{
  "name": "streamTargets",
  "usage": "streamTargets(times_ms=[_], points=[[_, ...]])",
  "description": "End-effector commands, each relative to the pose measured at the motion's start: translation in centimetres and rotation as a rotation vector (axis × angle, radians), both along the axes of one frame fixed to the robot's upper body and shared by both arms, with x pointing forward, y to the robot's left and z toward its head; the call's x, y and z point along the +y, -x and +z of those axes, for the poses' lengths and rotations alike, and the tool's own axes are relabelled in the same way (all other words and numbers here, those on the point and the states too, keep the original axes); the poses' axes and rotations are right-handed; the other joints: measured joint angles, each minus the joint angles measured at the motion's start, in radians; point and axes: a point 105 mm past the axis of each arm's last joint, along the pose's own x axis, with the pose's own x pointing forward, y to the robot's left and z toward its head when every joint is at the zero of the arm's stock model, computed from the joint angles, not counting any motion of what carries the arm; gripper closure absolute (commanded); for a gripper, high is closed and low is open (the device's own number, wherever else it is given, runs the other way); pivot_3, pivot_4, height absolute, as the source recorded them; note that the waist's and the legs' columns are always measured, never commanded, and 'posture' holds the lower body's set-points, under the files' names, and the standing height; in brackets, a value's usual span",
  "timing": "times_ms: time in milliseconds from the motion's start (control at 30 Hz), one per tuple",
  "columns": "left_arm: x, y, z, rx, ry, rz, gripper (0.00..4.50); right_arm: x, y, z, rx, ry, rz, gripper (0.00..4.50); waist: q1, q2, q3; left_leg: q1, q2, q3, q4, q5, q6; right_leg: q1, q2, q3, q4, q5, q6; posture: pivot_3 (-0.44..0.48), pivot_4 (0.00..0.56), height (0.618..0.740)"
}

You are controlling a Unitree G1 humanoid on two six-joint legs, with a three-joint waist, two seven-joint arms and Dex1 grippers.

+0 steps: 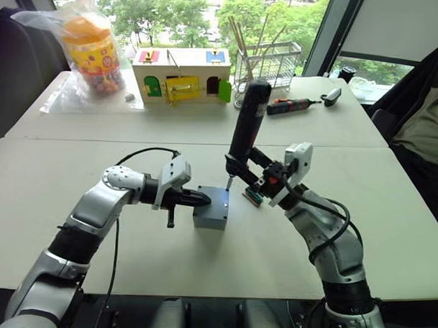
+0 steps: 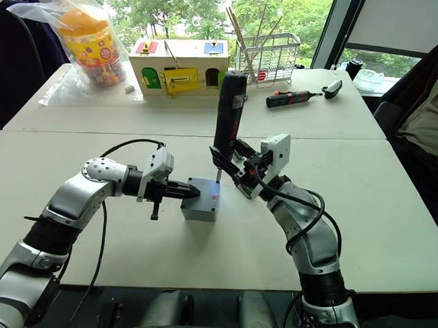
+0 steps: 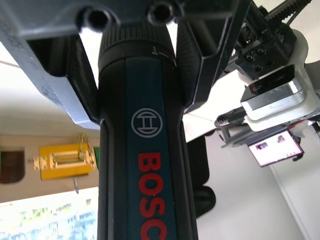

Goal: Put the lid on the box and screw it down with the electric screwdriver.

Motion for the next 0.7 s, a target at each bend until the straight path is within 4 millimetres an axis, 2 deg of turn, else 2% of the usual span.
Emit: streamTargets(times_ms=[33,100,167,267,333,367,500,633,700], points=[[0.3,-0.1,-1.0,0.041,0.003,0.034,4.50,-0.5,1.6,6.5,-0.166,-0.051,0.035,2.70,0.001,0.003,0.003,-0.002,0.000,0.000,0.000,0.000,0.000,-0.002,0.000,0.000,0.000,0.000,0.000,0.000,0.150,0.736],[0.1,-0.6,0.2,0.037,0.074,0.064,4.50,-1.1,1.9,9.1,-0.190,-0.091,0.033,2.70,0.002,0.005,0.004,-0.008,0.000,0.000,0.002,0.000,0.000,-0.007,-0.001,0.000,0.000,0.000,0.000,0.000,0.150,0.736],[-0.1,-1.1,1.9,0.028,0.157,0.086,4.50,-1.8,1.9,10.8,-0.180,-0.117,0.023,2.70,0.003,0.005,0.005,-0.015,0.000,-0.001,0.004,0.000,0.000,-0.013,-0.001,-0.001,0.002,0.000,0.000,0.000,0.150,0.736],[-0.2,-1.6,4.0,-0.011,0.218,0.104,4.50,-3.6,0.5,10.7,-0.042,-0.049,-0.059,2.70,0.005,0.004,0.005,-0.020,0.000,0.000,0.004,0.000,-0.001,-0.019,-0.003,-0.001,0.003,0.000,0.000,0.000,0.150,0.736],[-0.6,-1.2,5.2,-0.034,0.231,0.074,4.50,-5.7,-0.4,9.3,0.132,0.034,-0.098,2.70,0.011,0.003,0.006,-0.024,-0.001,0.000,0.005,0.001,-0.001,-0.021,-0.004,-0.001,0.003,0.000,0.000,0.000,0.150,0.736],[-0.8,-0.8,5.7,-0.054,0.218,0.052,4.50,-7.4,-0.6,8.2,0.245,0.103,-0.115,2.70,0.016,0.003,0.006,-0.024,-0.001,0.000,0.006,0.001,-0.001,-0.022,-0.005,-0.001,0.003,0.000,0.000,0.000,0.150,0.736],[-1.4,0.3,6.5,-0.133,0.135,0.010,4.50,-12.8,0.6,4.4,0.594,0.308,-0.192,2.70,0.025,0.005,0.009,-0.031,-0.005,0.000,0.007,0.001,-0.001,-0.025,-0.007,-0.002,0.001,0.000,0.000,0.000,0.150,0.736],[-1.8,3.0,5.6,-0.126,0.052,-0.107,4.50,-16.7,1.7,0.8,0.877,0.342,-0.272,2.70,0.017,0.005,0.010,-0.033,-0.005,0.002,0.006,-0.001,0.002,-0.028,-0.007,-0.002,0.000,0.000,0.000,0.000,0.150,0.736],[-1.8,3.8,5.0,-0.083,0.024,-0.142,4.50,-17.9,2.0,-0.6,0.975,0.339,-0.295,2.70,0.012,0.006,0.011,-0.032,-0.004,0.004,0.006,-0.001,0.002,-0.028,-0.006,0.000,-0.001,0.001,0.001,0.000,0.150,0.736]])
